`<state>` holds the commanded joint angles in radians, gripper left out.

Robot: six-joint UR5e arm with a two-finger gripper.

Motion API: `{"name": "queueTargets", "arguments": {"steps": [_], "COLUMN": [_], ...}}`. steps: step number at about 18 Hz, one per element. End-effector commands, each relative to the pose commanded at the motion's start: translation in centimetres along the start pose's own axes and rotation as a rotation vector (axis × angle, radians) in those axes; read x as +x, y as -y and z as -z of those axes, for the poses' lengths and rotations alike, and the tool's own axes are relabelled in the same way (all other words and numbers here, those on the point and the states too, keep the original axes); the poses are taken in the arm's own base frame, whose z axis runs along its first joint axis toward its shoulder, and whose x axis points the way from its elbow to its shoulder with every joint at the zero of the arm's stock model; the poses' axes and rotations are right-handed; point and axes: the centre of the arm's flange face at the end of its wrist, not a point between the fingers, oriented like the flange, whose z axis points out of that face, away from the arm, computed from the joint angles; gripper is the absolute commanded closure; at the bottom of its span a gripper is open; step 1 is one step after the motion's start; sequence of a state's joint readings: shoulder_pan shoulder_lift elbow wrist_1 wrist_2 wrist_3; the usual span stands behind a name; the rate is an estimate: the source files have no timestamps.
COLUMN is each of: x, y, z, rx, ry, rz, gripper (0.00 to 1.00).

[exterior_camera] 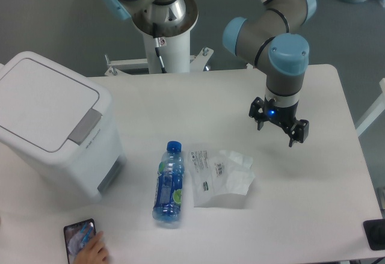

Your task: Open the trash can

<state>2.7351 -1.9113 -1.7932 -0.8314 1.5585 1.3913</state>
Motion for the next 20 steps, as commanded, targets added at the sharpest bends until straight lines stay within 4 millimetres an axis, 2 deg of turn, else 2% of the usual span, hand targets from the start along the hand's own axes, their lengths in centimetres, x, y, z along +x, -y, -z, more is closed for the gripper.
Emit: {"name": "queueTargets", "arguments": {"steps": [5,9,13,18,20], "x": [0.0,0.4,0.9,0.8,1.3], "y": [0.1,1.0,1.2,2.1,2.8], "z": [0.3,-0.1,-0.4,0.6,2.2], "rx": [0.004,0.028,0.06,0.086,0.095], "ry": [0.005,-0.004,-0.022,-0.016,-0.002], "rz": [0.0,-0.007,0.076,0.2,0.199], "gripper": [0.0,0.0,0.0,0.0,0.0]}}
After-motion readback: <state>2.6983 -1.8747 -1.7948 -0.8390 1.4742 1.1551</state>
